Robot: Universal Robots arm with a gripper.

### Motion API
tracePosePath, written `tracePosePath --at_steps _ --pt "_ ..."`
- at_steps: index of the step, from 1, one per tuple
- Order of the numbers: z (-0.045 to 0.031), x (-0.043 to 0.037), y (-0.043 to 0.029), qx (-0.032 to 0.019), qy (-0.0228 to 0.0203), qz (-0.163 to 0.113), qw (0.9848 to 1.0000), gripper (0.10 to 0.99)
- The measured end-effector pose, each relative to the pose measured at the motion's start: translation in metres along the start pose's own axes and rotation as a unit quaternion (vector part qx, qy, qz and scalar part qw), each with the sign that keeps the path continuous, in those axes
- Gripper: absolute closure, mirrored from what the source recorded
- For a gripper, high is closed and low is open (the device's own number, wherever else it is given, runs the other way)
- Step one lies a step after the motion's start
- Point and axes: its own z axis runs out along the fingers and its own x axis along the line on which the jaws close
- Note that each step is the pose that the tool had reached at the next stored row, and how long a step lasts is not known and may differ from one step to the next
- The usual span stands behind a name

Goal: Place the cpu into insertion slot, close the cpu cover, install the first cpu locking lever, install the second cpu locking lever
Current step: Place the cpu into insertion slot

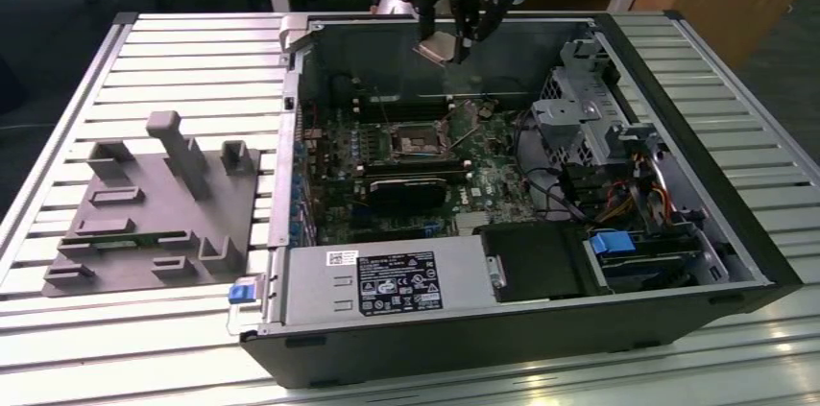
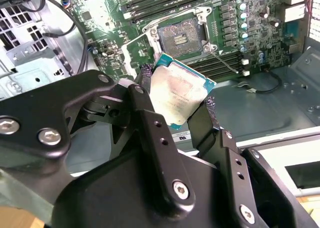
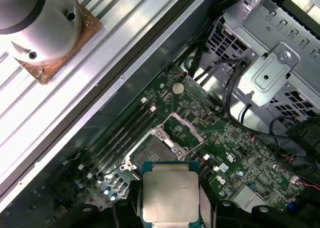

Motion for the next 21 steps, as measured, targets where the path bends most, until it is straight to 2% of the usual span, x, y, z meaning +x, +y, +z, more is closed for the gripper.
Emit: tracePosePath --at_steps 21 --pt "0.0012 0.0 -0.0001 -0.0009 -0.0039 0.044 0.999 0.545"
